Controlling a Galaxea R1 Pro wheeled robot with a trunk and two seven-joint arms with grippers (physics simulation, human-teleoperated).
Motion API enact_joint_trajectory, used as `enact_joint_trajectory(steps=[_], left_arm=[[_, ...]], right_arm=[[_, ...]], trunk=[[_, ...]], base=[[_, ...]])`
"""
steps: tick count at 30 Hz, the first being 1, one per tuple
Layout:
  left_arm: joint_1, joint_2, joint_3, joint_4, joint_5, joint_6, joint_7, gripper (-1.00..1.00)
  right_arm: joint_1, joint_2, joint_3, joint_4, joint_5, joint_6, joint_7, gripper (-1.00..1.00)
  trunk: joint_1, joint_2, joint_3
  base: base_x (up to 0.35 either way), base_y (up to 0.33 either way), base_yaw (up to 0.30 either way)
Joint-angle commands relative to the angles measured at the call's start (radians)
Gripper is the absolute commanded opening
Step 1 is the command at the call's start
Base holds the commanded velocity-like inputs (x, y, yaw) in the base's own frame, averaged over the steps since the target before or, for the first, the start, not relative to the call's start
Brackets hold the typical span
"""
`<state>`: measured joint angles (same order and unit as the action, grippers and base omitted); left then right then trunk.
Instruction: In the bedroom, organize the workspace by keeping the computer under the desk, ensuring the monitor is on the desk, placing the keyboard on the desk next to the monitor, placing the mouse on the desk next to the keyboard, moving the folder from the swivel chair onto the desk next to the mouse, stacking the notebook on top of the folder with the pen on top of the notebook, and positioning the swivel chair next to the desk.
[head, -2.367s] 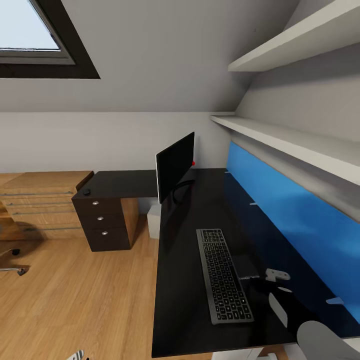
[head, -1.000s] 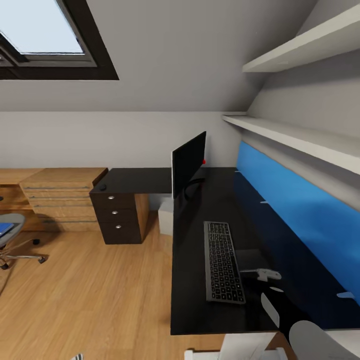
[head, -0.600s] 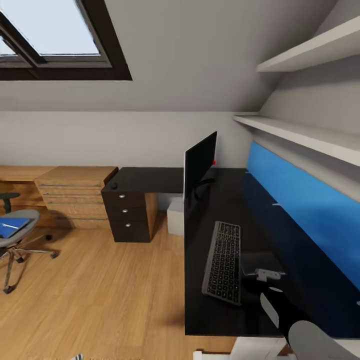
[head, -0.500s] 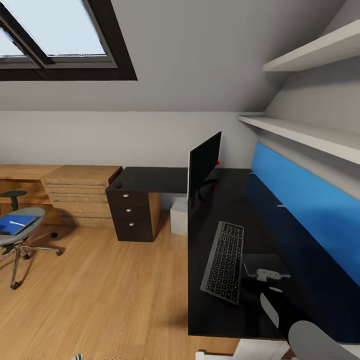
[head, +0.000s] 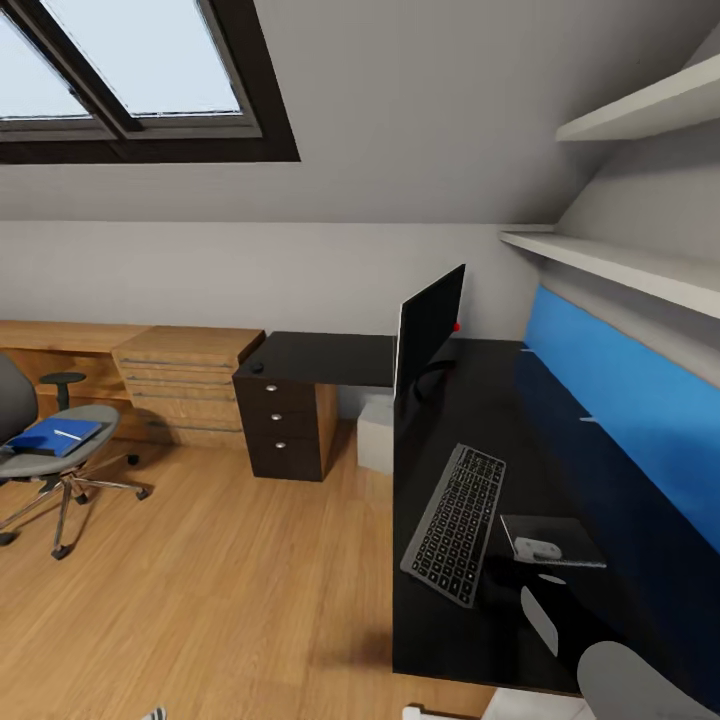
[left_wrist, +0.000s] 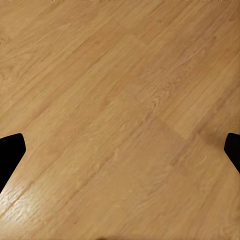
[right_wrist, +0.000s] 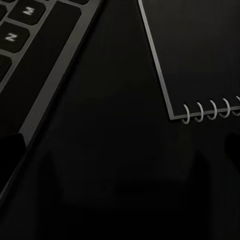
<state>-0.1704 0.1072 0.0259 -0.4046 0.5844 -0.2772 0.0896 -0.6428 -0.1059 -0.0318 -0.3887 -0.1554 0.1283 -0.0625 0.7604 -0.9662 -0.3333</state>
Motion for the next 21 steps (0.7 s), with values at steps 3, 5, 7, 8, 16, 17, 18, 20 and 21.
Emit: enact_joint_trajectory(steps=[3, 5, 7, 8, 16, 17, 18, 20, 21], left_arm=[[-0.001, 0.0, -0.002, 0.0, 0.005, -0.002, 0.002, 1.0], [-0.001, 0.0, -0.002, 0.0, 0.005, -0.003, 0.001, 1.0], [-0.001, 0.0, -0.002, 0.0, 0.005, -0.003, 0.001, 1.0], [-0.001, 0.0, -0.002, 0.0, 0.005, -0.003, 0.001, 1.0], [-0.001, 0.0, -0.002, 0.0, 0.005, -0.003, 0.001, 1.0], [-0.001, 0.0, -0.002, 0.0, 0.005, -0.003, 0.001, 1.0], [-0.001, 0.0, -0.002, 0.0, 0.005, -0.003, 0.001, 1.0], [0.0, 0.0, -0.002, 0.0, 0.005, -0.003, 0.001, 1.0], [-0.001, 0.0, -0.003, 0.0, 0.005, -0.003, 0.001, 1.0]], right_arm=[[0.0, 0.0, 0.001, -0.002, -0.01, 0.005, -0.003, 1.0], [-0.001, 0.0, 0.001, -0.002, -0.01, 0.005, -0.003, 1.0], [-0.001, 0.0, 0.001, -0.002, -0.01, 0.005, -0.003, 1.0], [0.0, 0.0, 0.001, -0.002, -0.01, 0.005, -0.003, 1.0], [0.0, 0.0, 0.001, -0.003, -0.01, 0.005, -0.003, 1.0], [-0.001, 0.0, 0.001, -0.003, -0.01, 0.005, -0.003, 1.0], [-0.001, 0.0, 0.001, -0.003, -0.01, 0.005, -0.003, 1.0], [0.0, 0.0, 0.001, -0.003, -0.01, 0.005, -0.003, 1.0], [0.0, 0.0, 0.001, -0.003, -0.01, 0.005, -0.003, 1.0]], trunk=[[0.0, -0.001, -0.001], [0.0, -0.001, -0.001], [0.0, -0.001, -0.001], [0.0, -0.001, -0.001], [0.0, -0.001, -0.001], [0.0, -0.001, -0.001], [0.0, -0.001, -0.001], [0.0, -0.001, -0.001], [0.0, -0.001, -0.001]], base=[[0.0, 0.0, 0.007], [-0.022, 0.039, 0.002], [-0.069, 0.134, 0.001], [-0.09, 0.183, 0.001], [-0.073, 0.161, 0.0], [-0.01, 0.023, 0.0], [-0.008, 0.018, 0.0], [-0.005, 0.043, 0.0], [-0.003, 0.105, 0.0]])
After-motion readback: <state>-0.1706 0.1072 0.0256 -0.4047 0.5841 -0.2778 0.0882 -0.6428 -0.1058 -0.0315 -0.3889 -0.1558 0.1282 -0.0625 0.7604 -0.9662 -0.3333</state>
